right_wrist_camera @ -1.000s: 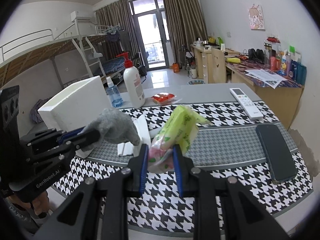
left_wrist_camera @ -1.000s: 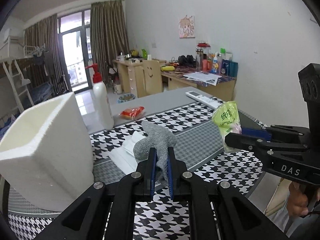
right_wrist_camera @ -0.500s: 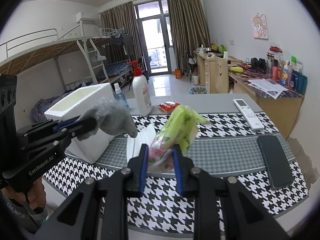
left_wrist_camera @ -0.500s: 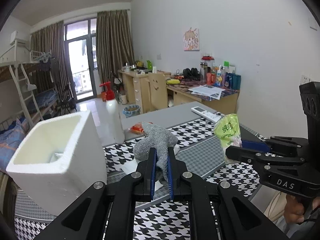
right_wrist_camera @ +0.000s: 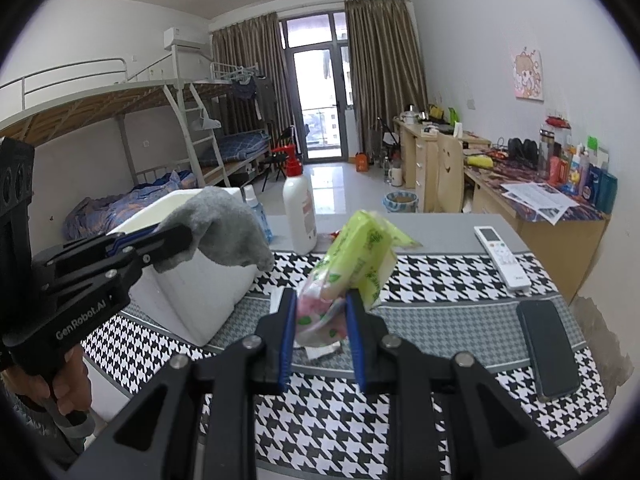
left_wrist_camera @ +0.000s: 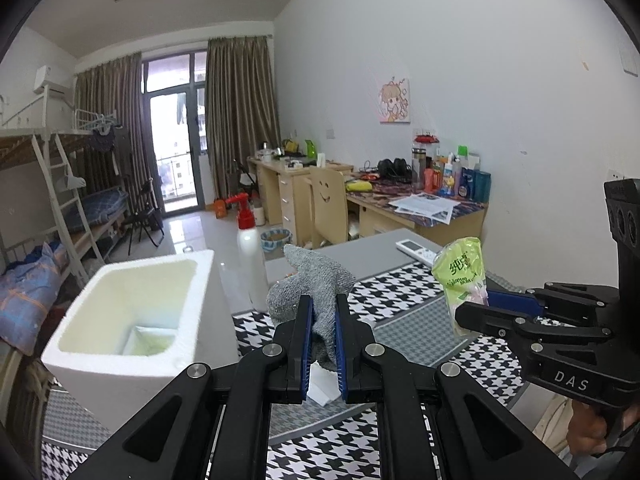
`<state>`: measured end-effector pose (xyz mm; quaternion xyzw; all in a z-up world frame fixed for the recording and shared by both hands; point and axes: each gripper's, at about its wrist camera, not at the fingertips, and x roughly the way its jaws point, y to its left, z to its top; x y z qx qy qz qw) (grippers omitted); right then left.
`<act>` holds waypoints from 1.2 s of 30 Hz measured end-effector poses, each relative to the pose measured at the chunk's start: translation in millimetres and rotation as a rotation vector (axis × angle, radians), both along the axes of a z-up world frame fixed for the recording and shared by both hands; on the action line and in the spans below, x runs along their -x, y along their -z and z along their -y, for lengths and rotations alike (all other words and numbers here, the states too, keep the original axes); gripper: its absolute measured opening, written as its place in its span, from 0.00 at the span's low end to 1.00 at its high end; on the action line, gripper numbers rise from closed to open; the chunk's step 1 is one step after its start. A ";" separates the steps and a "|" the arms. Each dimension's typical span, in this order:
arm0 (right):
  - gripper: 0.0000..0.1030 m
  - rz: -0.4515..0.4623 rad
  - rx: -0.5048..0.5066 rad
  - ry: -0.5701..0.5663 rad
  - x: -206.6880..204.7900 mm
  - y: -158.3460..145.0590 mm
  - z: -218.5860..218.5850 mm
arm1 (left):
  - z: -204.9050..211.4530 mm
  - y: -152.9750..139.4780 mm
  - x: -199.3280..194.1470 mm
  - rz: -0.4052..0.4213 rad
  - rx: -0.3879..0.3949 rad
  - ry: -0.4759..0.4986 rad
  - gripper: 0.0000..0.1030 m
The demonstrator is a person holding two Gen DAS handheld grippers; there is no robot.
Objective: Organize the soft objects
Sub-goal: 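Carry the grey sock over the foam box with the left tool while the right tool carries the green packet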
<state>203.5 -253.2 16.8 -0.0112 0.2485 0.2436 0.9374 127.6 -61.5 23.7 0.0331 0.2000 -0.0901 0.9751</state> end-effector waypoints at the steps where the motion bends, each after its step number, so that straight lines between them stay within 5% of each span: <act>1: 0.27 0.005 -0.001 -0.002 0.3 -1.2 -1.0 | -0.2 -1.1 -0.6 0.002 0.001 -0.002 0.10; 36: 0.27 0.081 -0.021 -0.107 -11.6 -28.6 -53.3 | -38.5 -32.5 -14.1 0.097 -0.018 -0.100 0.10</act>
